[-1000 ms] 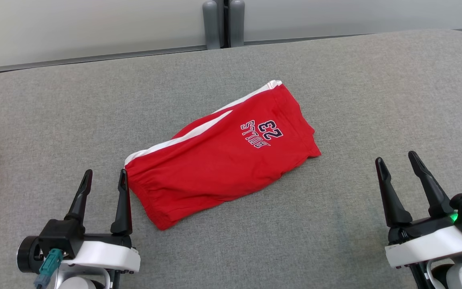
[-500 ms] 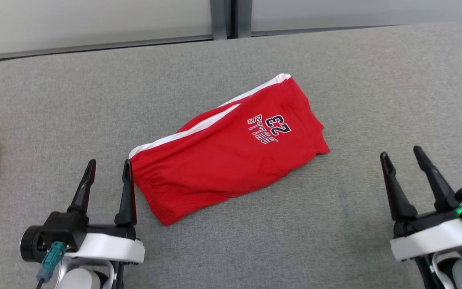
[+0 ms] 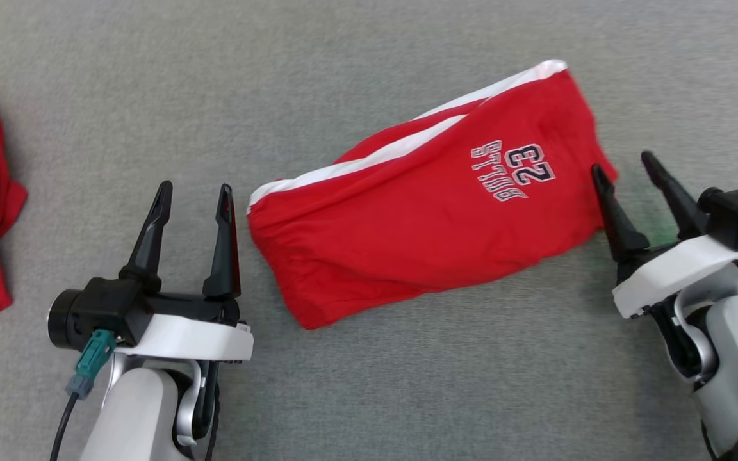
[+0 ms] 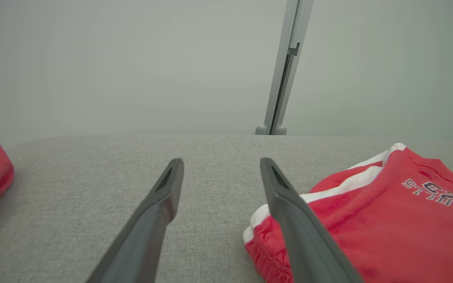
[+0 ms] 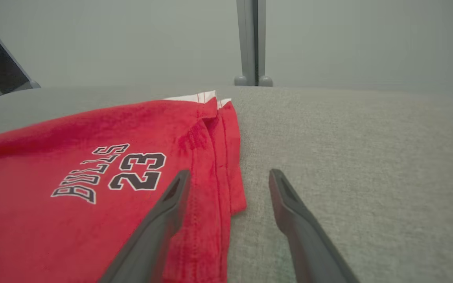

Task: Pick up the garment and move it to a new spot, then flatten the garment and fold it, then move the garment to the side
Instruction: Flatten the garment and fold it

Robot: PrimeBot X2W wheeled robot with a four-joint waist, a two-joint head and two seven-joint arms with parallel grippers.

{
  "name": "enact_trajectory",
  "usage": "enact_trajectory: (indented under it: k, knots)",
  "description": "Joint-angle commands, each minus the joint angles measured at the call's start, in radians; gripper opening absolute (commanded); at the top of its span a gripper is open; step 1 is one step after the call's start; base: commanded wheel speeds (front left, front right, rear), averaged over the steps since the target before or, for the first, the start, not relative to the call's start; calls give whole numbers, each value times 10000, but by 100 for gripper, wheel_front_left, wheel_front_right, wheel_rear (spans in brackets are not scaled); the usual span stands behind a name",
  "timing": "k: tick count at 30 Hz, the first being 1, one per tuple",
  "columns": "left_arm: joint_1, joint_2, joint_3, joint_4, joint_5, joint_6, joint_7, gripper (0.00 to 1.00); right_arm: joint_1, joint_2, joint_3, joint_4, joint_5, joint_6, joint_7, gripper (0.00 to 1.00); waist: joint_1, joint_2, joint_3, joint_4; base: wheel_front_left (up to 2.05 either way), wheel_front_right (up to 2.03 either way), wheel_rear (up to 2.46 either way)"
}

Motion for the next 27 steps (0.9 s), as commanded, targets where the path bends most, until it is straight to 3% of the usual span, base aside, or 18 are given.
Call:
enact_trajectory:
  k: [1, 7, 8, 9, 10, 17, 27]
  knots:
    - [-194, 0, 6, 12, 62, -55, -15, 100, -85, -60, 60, 250, 134, -4, 19, 100, 0, 0, 315, 352, 0, 0, 0]
    - [-378, -153, 47, 110, 97, -160, -14, 100, -361, 76, 1077, 1812, 959, -2, 37, 100, 0, 0, 444, 521, 0, 0, 0]
    - [-378, -178, 80, 125, 113, -162, -16, 100, -370, 111, 1385, 2122, 1224, -2, 62, 41, 0, 0, 460, 499, 0, 0, 0]
    - [-389, -184, 88, 144, 133, -173, -16, 100, -409, 112, 1481, 2189, 1334, -1, -27, 8, 0, 0, 465, 485, 0, 0, 0]
    - [-406, -191, 97, 168, 166, -200, -16, 100, -441, 108, 1579, 2287, 1457, -1, -46, 0, 0, 0, 467, 470, 0, 0, 0]
    - [-151, -228, 160, 308, 321, -379, -16, 100, 103, 151, 1713, 2589, 1860, -2, -1210, 0, 0, 0, -26, 140, 0, 0, 0]
    - [577, -177, 363, 507, 509, -503, -16, 100, 2322, 621, 531, 1878, 2152, -13, -1861, 0, 0, 0, -988, -620, 0, 0, 0]
